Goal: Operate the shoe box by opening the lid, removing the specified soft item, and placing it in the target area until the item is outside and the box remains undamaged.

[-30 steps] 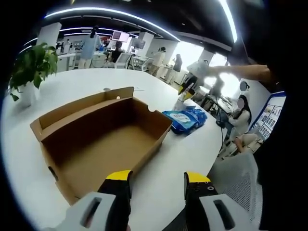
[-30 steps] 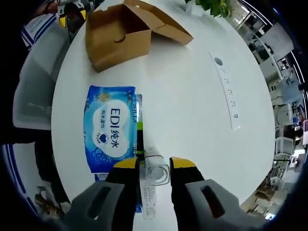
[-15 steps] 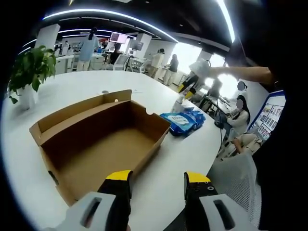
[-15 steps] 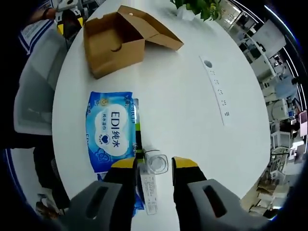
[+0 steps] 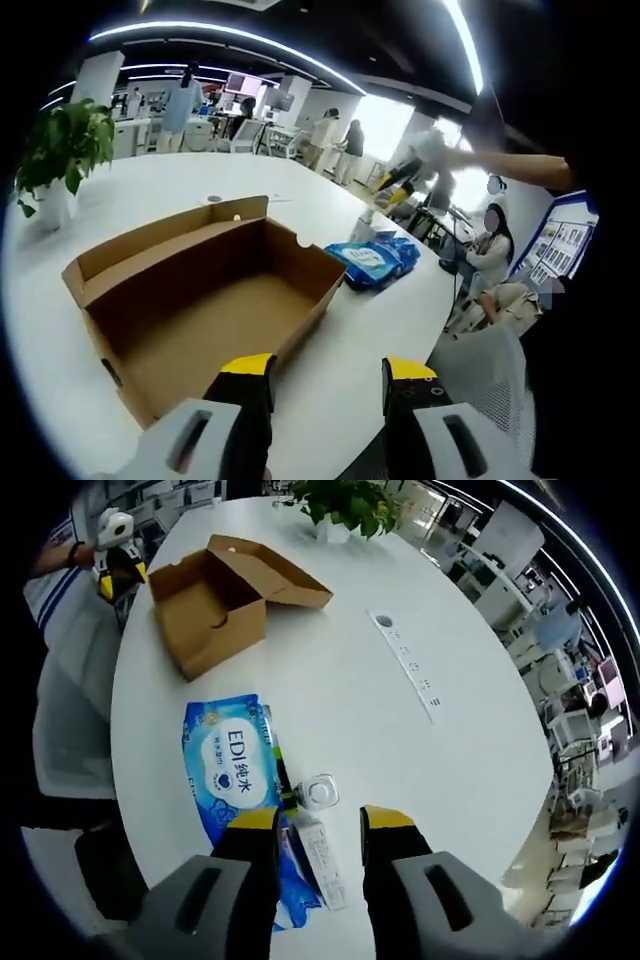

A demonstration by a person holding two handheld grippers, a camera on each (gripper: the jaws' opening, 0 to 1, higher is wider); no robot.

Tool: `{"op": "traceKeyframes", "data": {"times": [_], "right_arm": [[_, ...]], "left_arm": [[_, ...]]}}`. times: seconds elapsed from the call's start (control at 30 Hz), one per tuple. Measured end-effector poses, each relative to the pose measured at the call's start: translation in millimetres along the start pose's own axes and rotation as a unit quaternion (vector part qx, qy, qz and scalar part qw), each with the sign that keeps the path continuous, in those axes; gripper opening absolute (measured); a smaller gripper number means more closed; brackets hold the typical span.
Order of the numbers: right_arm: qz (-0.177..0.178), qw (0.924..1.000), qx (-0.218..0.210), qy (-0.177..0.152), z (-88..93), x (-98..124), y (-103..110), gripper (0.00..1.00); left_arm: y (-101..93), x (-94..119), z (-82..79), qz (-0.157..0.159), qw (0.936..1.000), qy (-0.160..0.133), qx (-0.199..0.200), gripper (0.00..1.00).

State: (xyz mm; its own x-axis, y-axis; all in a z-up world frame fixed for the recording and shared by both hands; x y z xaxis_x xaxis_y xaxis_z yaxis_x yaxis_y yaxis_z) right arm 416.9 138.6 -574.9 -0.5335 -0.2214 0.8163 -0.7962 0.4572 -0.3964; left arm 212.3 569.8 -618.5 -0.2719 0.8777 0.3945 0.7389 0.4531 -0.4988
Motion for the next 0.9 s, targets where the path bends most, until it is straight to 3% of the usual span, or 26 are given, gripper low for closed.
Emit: {"op": "traceKeyframes", "data": {"times": [0.33, 0.63, 0.77, 0.9], "right_arm": [[0.013, 0.9963, -0.078, -0.035, -3.2, 12, 6, 0.29], [0.014, 0.9941, -0.095, -0.052, -14.9, 11, 15, 0.29], [0.011, 0.9918, -0.107, -0.069, -27.1, 10, 23, 0.28], [0.007, 0.9892, -0.121, -0.082, -36.8, 8, 30, 0.28]], "left_arm": [[-0.4, 22, 4.8, -0.012, 0.9997, -0.022, 0.007, 0.43], [1.4, 38, 8.0, -0.034, 0.9984, -0.043, 0.014, 0.43], [6.5, 48, 9.3, -0.059, 0.9962, -0.060, 0.022, 0.43], [17.2, 59, 11.9, -0.110, 0.9919, -0.059, 0.021, 0.43]]}}
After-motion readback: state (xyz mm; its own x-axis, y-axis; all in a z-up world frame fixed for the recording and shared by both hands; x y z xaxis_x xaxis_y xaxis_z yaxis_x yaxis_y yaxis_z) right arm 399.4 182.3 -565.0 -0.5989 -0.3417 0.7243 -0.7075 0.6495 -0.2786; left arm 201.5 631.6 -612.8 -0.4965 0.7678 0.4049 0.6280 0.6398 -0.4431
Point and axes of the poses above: the point that each gripper's makers call its tool centre point, and the gripper's own axes: x roughly backward along the fingers, y roughly to its left, z roughly out of its underside, the point moved 6 cm from there along x, roughly backward along the fingers, and after that the axes turned 15 degrees about z, right-handed, at the moved point
